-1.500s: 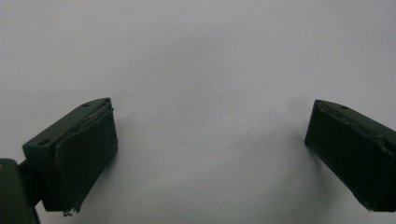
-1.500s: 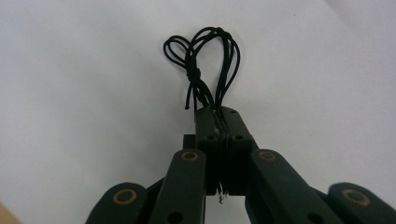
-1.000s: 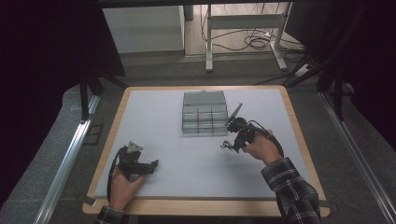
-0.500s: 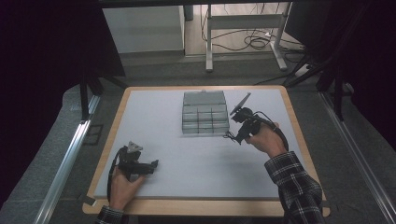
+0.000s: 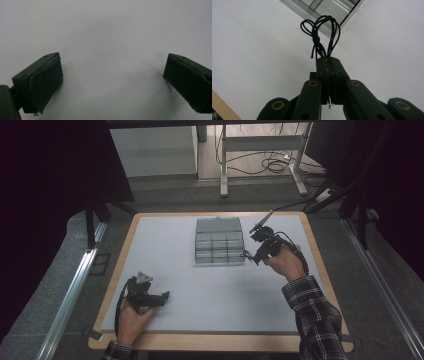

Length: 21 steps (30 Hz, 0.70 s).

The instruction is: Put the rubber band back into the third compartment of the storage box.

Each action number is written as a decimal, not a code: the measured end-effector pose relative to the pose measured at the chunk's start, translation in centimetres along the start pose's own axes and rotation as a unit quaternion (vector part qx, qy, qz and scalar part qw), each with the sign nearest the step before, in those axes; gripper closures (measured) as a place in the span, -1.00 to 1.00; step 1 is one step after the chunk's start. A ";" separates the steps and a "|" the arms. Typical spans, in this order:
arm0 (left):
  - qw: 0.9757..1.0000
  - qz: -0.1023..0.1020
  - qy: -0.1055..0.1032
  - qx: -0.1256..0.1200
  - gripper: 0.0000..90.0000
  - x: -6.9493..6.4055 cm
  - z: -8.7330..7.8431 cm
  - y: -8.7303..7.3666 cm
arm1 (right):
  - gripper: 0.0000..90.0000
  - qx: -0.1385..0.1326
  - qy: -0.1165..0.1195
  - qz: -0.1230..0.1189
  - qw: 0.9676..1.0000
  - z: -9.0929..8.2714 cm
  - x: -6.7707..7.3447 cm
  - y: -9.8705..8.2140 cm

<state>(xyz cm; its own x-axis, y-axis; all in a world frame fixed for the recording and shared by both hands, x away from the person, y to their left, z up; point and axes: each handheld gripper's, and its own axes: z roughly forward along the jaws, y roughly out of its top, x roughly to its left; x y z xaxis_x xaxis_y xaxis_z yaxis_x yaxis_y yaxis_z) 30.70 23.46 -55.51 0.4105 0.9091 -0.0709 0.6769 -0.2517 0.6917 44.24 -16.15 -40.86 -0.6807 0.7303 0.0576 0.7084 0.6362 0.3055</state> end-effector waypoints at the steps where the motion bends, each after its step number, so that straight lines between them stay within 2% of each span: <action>1: 1.000 0.000 0.000 0.000 -0.95 0.0 0.0 0.0 | 0.92 -0.002 0.000 0.001 1.000 0.0 -0.1 0.1; 12: 1.000 0.000 0.000 0.000 -0.95 0.0 0.0 0.0 | 0.92 -0.016 -0.001 0.024 1.000 0.3 -0.7 1.5; 21: 1.000 0.000 0.000 0.000 -0.95 0.0 0.0 0.0 | 0.91 -0.042 -0.010 0.034 0.998 0.6 -0.8 2.7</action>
<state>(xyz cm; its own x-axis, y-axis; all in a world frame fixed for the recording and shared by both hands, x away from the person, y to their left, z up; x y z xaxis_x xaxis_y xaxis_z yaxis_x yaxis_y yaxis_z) 30.71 23.46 -55.51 0.4106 0.9091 -0.0704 0.6767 -0.2520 0.6918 46.80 -14.86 -40.60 -0.6277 0.7759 0.0629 0.7337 0.5627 0.3808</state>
